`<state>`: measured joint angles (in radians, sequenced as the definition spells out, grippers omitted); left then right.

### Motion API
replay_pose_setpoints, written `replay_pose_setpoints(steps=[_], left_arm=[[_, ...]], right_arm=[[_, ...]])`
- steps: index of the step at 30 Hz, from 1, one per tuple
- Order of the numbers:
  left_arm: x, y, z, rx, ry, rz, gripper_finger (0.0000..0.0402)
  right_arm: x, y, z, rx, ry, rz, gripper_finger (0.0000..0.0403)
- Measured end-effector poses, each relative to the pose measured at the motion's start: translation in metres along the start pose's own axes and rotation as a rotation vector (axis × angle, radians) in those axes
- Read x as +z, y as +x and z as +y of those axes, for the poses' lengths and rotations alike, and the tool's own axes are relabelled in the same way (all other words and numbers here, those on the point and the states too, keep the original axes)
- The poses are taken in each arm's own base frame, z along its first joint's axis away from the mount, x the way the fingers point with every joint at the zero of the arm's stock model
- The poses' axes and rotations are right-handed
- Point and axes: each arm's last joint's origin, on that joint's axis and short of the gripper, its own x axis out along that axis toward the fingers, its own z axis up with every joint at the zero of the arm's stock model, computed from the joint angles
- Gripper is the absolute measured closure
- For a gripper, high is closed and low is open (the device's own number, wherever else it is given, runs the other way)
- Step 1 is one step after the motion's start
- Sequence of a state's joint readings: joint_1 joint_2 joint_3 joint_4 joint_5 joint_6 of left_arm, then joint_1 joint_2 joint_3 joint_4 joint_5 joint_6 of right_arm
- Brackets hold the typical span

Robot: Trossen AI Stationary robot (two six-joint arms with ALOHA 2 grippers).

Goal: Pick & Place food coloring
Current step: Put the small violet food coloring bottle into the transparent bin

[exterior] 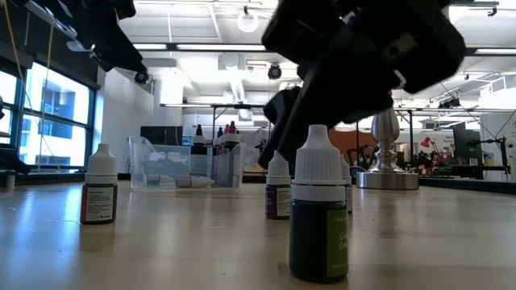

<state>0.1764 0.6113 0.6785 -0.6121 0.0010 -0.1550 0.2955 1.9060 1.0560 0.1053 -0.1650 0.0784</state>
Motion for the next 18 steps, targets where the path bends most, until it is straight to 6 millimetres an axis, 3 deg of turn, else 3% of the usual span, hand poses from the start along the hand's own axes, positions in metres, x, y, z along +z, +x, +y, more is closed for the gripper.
replay_pose_setpoints(steps=[9,18], left_arm=[[0.002,0.0,0.0,-0.003,0.0,-0.021,0.0239],[0.002,0.0,0.0,0.005,0.0,-0.02,0.0239]], right_arm=[[-0.019,0.003,-0.005,-0.014,-0.008,-0.044,0.0208],[-0.034,0.029,-0.012,0.031,-0.002,-0.057,0.022]])
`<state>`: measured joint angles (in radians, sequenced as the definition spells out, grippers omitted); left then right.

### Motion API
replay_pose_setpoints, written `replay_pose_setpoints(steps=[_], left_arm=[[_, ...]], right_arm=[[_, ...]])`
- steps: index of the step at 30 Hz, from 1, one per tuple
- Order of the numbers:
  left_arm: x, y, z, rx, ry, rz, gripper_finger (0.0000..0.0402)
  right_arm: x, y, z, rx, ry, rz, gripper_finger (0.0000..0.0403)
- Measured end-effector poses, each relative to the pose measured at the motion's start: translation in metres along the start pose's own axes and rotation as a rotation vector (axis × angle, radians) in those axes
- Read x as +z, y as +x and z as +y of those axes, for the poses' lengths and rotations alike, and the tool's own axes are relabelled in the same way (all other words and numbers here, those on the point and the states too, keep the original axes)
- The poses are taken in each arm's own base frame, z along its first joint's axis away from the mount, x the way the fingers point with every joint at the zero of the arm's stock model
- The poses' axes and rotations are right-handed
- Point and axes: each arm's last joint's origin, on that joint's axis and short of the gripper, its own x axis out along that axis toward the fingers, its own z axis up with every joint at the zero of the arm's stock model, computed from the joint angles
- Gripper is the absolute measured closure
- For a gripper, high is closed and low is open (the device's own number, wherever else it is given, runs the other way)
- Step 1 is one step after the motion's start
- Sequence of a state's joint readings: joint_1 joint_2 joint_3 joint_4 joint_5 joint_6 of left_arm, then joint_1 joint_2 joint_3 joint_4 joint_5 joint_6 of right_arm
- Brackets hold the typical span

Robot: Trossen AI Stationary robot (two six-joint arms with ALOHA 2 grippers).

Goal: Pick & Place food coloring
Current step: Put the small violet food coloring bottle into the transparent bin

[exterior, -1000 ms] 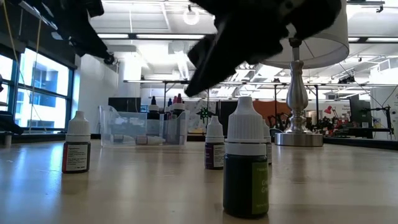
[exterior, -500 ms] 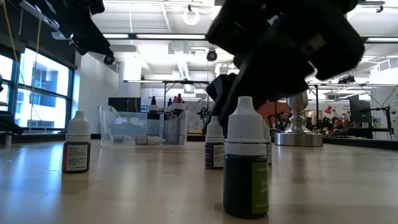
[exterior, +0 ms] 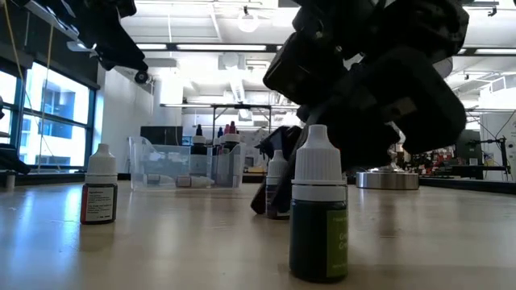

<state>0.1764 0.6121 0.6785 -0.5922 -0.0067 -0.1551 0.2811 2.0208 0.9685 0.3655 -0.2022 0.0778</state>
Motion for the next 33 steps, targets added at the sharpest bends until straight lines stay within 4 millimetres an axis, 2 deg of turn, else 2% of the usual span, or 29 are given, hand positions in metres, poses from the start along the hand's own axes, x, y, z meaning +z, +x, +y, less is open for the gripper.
replay_pose_setpoints(steps=[4,13,16,21,24,28,30,33], left_arm=[[0.0,0.0,0.0,0.002,0.0,0.001,0.0239],[-0.001,0.0,0.0,0.004,0.0,0.008,0.0239],[-0.001,0.0,0.0,0.004,0.0,0.009,0.0239],[-0.001,0.0,0.0,0.005,0.001,0.008,0.0239],[-0.001,0.0,0.0,0.005,0.006,0.007,0.0239],[0.0,0.0,0.001,0.015,0.043,0.004,0.0239],[0.0,0.0,0.001,0.028,0.047,0.003,0.0239],[-0.001,0.0,0.001,0.038,0.049,0.004,0.0239]], right_arm=[[0.0,0.001,-0.003,0.003,-0.003,-0.002,0.0242],[0.002,-0.002,-0.016,0.022,0.06,-0.034,0.034],[0.008,-0.004,-0.021,0.025,0.046,-0.095,0.034],[0.042,-0.021,-0.037,0.009,0.089,-0.348,0.033],[0.066,-0.031,-0.053,-0.124,0.042,-0.465,0.0324],[0.096,-0.041,-0.084,-0.461,-0.065,-0.5,0.0335],[0.102,-0.044,-0.1,-0.598,-0.085,-0.454,0.0339],[0.107,-0.047,-0.124,-0.641,-0.044,-0.401,0.0336]])
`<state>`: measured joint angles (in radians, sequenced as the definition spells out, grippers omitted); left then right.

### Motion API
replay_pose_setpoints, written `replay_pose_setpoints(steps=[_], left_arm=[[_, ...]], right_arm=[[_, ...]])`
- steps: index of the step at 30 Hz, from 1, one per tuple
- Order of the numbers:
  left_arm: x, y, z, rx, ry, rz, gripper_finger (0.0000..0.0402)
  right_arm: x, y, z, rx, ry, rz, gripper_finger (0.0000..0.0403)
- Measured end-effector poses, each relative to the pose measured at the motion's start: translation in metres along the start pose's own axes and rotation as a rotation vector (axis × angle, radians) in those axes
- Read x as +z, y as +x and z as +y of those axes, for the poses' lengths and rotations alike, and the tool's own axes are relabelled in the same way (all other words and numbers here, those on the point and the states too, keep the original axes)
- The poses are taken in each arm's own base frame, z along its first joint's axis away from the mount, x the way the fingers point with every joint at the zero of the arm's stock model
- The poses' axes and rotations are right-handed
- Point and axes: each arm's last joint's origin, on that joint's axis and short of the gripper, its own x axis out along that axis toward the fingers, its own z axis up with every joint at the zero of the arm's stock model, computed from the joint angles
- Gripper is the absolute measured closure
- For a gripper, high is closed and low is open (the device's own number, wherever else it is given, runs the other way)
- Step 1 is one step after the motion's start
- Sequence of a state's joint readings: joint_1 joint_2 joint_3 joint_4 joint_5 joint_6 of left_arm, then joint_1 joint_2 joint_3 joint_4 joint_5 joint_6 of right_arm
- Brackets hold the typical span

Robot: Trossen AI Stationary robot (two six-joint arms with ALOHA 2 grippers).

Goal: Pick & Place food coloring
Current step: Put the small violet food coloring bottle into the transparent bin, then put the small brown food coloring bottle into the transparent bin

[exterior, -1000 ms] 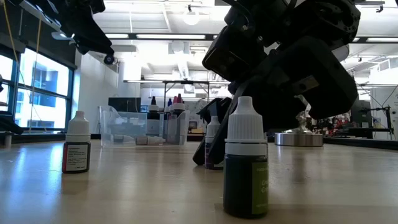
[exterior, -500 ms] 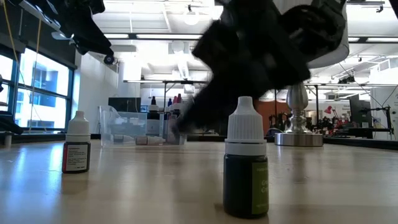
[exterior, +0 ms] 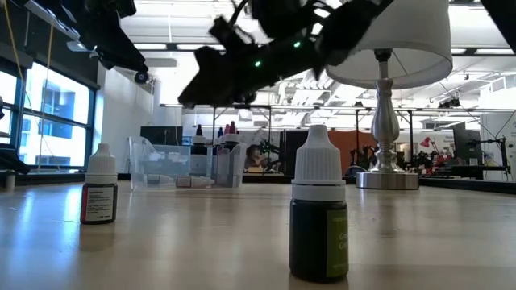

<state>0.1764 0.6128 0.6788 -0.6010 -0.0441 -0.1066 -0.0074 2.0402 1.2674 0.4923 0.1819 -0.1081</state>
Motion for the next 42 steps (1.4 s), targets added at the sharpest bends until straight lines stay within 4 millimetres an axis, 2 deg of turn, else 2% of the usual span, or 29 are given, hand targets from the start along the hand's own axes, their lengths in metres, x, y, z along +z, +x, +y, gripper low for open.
replay_pose_setpoints(steps=[5,7,10,14,19,24,29,34,37,42], left_arm=[[0.0,0.0,0.0,0.001,0.004,0.0,0.0239],[0.0,0.0,0.0,0.001,0.005,0.001,0.0239],[-0.001,0.0,0.0,0.002,0.005,0.01,0.0239],[-0.002,0.0,0.0,0.002,0.006,0.017,0.0239],[-0.002,0.0,0.0,0.003,0.005,0.02,0.0239],[-0.002,0.0,0.0,0.003,0.006,0.024,0.0239],[-0.003,0.0,0.0,0.004,0.006,0.031,0.0239],[-0.003,0.0,0.0,0.002,0.006,0.031,0.0239],[-0.003,0.0,0.0,0.002,0.006,0.031,0.0239],[-0.003,0.0,0.0,-0.017,-0.006,0.033,0.0239]], right_arm=[[-0.021,0.018,-0.025,-0.026,0.055,0.094,0.0319],[-0.032,0.022,-0.031,-0.032,0.102,0.125,0.0321],[-0.038,0.025,-0.036,0.016,0.121,0.132,0.0324],[-0.048,0.029,-0.035,0.021,0.096,0.161,0.031],[-0.051,0.029,-0.036,-0.009,0.093,0.191,0.0276],[-0.041,0.026,-0.026,0.018,0.057,0.141,0.0258],[-0.01,0.007,0.001,0.096,-0.006,0.098,0.026],[0.019,-0.028,0.039,0.269,-0.059,0.169,0.0268],[0.021,-0.054,0.06,0.437,-0.062,0.323,0.0269],[0.012,-0.094,0.081,0.508,-0.012,0.626,0.0269]])
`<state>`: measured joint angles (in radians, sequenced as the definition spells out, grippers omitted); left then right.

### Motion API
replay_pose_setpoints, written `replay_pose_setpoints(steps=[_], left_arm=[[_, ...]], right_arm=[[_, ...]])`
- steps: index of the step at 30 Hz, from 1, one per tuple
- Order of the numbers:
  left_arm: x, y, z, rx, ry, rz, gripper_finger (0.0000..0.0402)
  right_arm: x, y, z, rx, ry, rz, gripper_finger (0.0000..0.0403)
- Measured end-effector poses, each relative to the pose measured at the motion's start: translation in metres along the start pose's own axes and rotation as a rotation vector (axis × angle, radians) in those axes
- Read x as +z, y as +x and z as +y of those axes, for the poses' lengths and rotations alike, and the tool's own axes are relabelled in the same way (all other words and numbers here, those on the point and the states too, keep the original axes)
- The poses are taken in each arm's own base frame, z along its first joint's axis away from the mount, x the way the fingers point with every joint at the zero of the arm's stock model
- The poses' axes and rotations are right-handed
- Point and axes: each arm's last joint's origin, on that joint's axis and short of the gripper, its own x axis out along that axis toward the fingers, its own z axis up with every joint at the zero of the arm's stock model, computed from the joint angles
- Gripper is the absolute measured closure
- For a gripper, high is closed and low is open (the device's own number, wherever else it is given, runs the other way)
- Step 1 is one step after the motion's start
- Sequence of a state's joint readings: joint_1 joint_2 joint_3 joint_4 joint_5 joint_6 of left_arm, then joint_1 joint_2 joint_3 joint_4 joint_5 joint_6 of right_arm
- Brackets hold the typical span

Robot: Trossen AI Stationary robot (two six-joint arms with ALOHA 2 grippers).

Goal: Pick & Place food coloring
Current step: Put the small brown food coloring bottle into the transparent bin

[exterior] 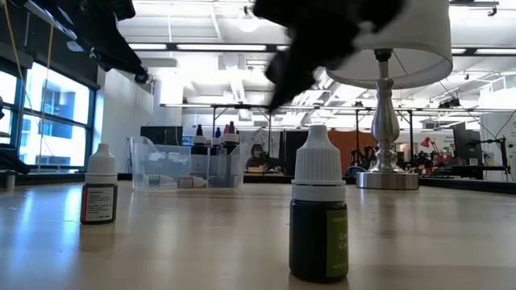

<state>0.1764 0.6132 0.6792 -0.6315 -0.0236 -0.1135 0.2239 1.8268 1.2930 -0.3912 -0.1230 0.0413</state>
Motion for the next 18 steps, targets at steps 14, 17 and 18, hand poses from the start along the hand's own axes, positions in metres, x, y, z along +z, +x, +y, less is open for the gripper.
replay_pose_setpoints(steps=[14,17,18], left_arm=[[0.002,0.0,-0.001,-0.038,-0.057,-0.015,0.0239],[0.003,0.0,-0.001,-0.04,-0.067,-0.031,0.0239],[0.004,0.0,-0.002,-0.04,-0.068,-0.04,0.0239]], right_arm=[[-0.062,0.029,0.008,-0.033,0.09,0.1,0.0269],[-0.073,0.035,0.006,-0.026,0.078,0.056,0.0269],[-0.075,0.037,0.005,-0.022,0.07,0.023,0.0269]])
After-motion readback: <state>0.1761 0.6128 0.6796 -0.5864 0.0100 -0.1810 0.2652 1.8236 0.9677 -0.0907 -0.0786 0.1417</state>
